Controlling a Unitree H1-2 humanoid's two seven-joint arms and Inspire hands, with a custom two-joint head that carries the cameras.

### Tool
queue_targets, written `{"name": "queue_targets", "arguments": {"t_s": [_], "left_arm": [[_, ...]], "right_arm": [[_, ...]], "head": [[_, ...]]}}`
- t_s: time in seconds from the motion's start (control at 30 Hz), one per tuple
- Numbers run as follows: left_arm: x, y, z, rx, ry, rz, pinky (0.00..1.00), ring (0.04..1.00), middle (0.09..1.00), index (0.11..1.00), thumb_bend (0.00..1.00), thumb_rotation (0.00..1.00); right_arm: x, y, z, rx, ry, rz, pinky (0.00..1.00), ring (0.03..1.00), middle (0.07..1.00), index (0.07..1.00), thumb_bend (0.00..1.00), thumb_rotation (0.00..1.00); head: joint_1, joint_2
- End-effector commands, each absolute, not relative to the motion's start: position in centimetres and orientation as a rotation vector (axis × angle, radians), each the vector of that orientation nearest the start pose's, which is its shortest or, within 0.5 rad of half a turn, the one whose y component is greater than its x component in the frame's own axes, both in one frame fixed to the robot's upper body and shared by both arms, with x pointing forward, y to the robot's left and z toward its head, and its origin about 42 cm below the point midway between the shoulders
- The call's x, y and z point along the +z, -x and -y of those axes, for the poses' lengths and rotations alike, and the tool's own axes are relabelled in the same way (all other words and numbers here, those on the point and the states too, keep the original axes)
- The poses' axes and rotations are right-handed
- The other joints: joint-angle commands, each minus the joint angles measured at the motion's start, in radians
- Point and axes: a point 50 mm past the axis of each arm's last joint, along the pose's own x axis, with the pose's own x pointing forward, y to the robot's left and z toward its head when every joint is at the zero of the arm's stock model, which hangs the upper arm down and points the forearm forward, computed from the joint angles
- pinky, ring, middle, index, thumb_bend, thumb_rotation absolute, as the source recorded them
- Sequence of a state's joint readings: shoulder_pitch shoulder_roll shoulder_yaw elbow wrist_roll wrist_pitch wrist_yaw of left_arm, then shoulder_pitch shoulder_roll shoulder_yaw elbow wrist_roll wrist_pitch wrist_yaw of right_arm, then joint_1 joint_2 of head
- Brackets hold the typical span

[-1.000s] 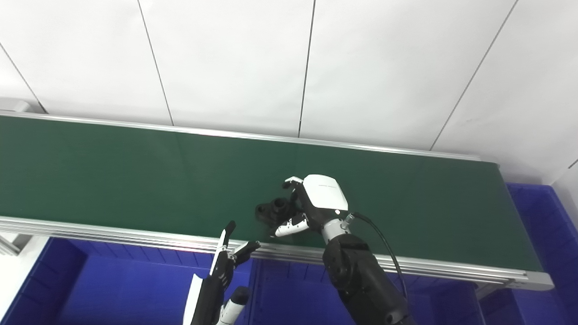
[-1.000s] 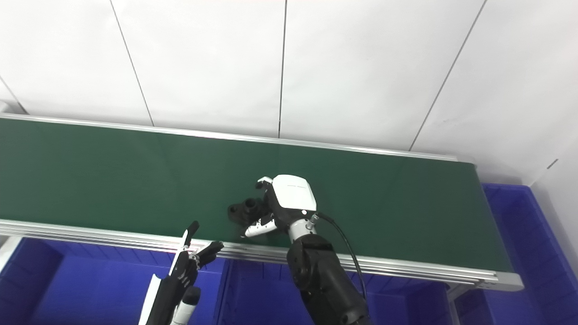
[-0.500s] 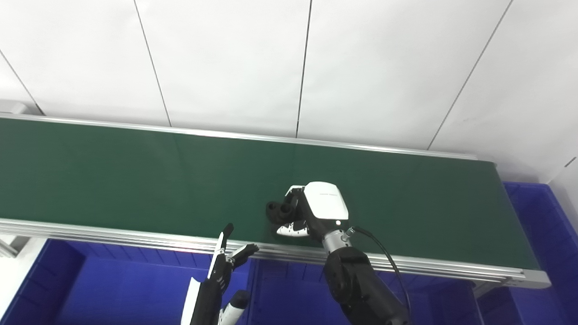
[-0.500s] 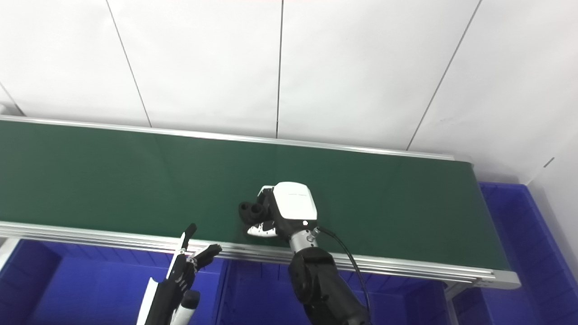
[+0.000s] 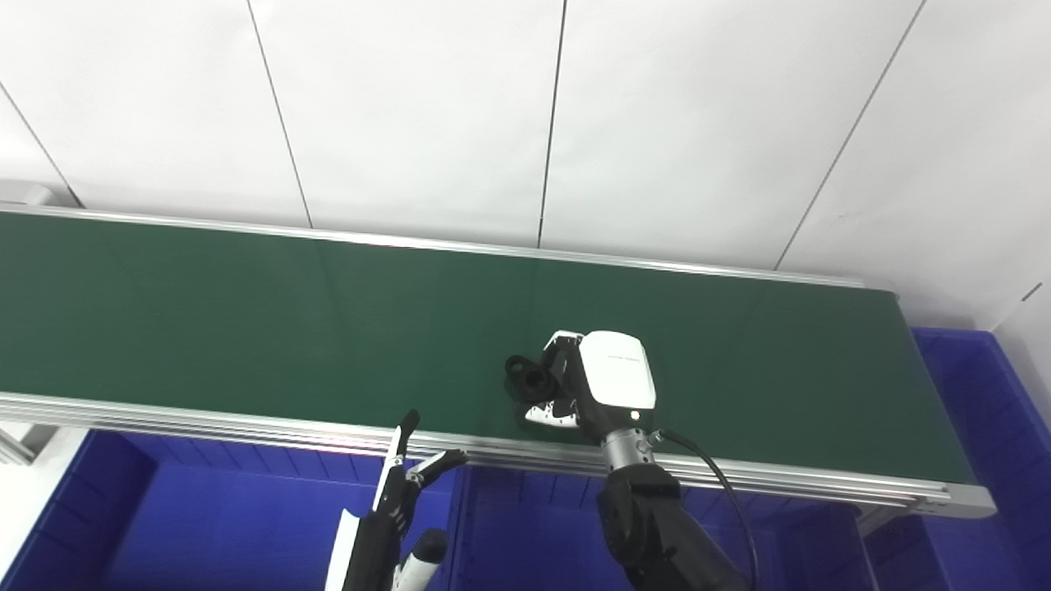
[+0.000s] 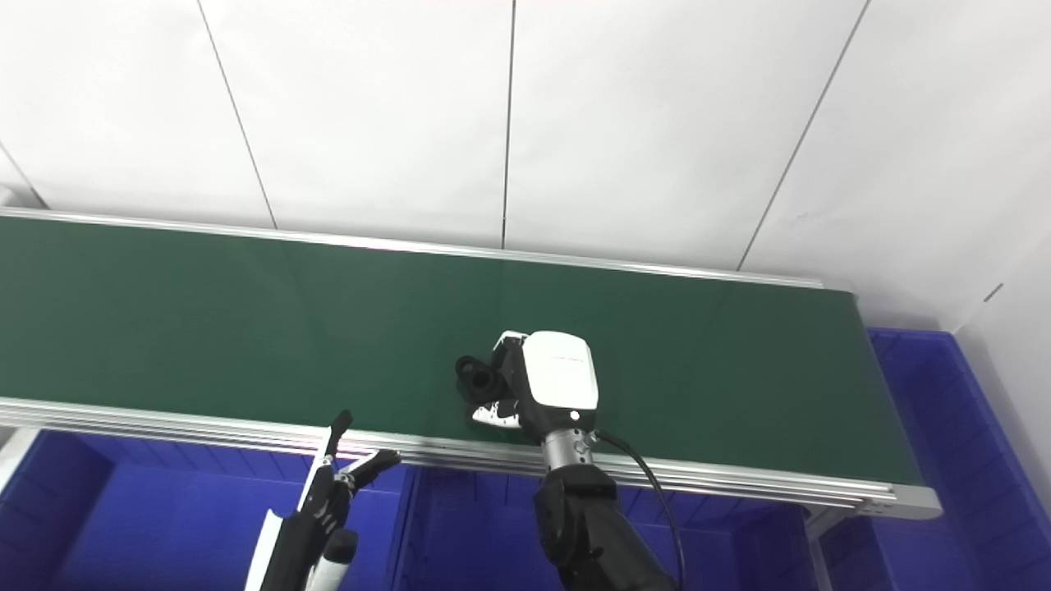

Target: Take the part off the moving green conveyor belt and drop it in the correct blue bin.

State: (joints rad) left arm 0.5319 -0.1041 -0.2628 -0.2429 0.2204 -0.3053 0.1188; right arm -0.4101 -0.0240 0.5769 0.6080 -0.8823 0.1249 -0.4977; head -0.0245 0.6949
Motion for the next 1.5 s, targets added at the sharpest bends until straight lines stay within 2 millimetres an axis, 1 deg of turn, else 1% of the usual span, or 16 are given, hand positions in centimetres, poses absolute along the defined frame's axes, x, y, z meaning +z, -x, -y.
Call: {"name": "queue_targets", "arguments": {"t_s": [0.0,0.3,0.4,0.6,0.7,0.8,0.9,1.03,1.13,1.23,1.47], "left_arm": [[11.0,-11.7,-11.0,0.007,0.080,0.135,0.89,0.817,0.768,0.998,0.65,0.96],[10.7,-11.7,-11.2,0.007,0.070,0.133,0.89,0.809,0.760,0.992,0.66,0.96],[10.7,-11.7,-11.2,0.006,0.069,0.135,0.90,0.809,0.758,0.991,0.66,0.97],[10.5,-11.7,-11.1,0.002,0.077,0.138,0.91,0.812,0.750,0.991,0.66,0.97],[10.5,-11.7,-11.1,0.005,0.081,0.138,0.90,0.810,0.750,0.987,0.65,0.96],[10.4,-11.7,-11.2,0.005,0.074,0.141,0.90,0.807,0.747,0.986,0.66,0.97],[10.3,-11.8,-11.3,0.005,0.073,0.148,0.90,0.802,0.738,0.986,0.64,0.97],[10.2,-11.8,-11.4,-0.001,0.077,0.151,0.91,0.810,0.751,0.981,0.64,0.97],[10.1,-11.8,-11.5,0.000,0.066,0.145,0.90,0.804,0.749,0.988,0.64,0.98],[10.1,-11.8,-11.6,-0.004,0.069,0.142,0.92,0.811,0.749,0.996,0.64,0.98],[9.7,-11.9,-12.1,-0.005,0.037,0.139,0.90,0.805,0.753,0.999,0.65,0.99]], "right_arm": [[5.4,-35.6,7.9,0.197,1.189,0.283,0.10,0.154,0.231,0.477,0.51,0.14],[7.0,-36.1,8.2,0.199,1.233,0.463,0.09,0.138,0.222,0.488,0.51,0.14],[7.4,-36.3,8.2,0.198,1.250,0.496,0.08,0.136,0.221,0.488,0.51,0.14],[8.4,-36.7,8.4,0.184,1.204,0.567,0.09,0.143,0.231,0.487,0.51,0.14],[8.6,-36.8,8.6,0.146,1.187,0.614,0.09,0.144,0.234,0.486,0.51,0.14],[8.6,-36.8,8.7,0.136,1.176,0.628,0.09,0.144,0.235,0.486,0.51,0.14],[8.6,-36.9,9.0,0.115,1.170,0.651,0.09,0.142,0.234,0.485,0.51,0.14],[8.7,-37.2,9.4,0.044,1.125,0.652,0.09,0.139,0.227,0.485,0.51,0.14],[9.3,-37.6,9.8,-0.050,1.090,0.610,0.09,0.143,0.228,0.487,0.50,0.14],[9.8,-37.8,10.1,-0.123,1.061,0.589,0.10,0.145,0.226,0.487,0.50,0.14],[9.9,-37.3,9.9,-0.171,0.998,0.591,0.09,0.137,0.220,0.487,0.50,0.14]], "head": [[-0.002,0.000],[-0.009,-0.004],[-0.009,-0.008],[-0.008,-0.011],[-0.010,-0.016],[-0.010,-0.020],[-0.010,-0.022],[-0.012,-0.024],[-0.014,-0.026],[-0.015,-0.028],[-0.016,-0.034]]}}
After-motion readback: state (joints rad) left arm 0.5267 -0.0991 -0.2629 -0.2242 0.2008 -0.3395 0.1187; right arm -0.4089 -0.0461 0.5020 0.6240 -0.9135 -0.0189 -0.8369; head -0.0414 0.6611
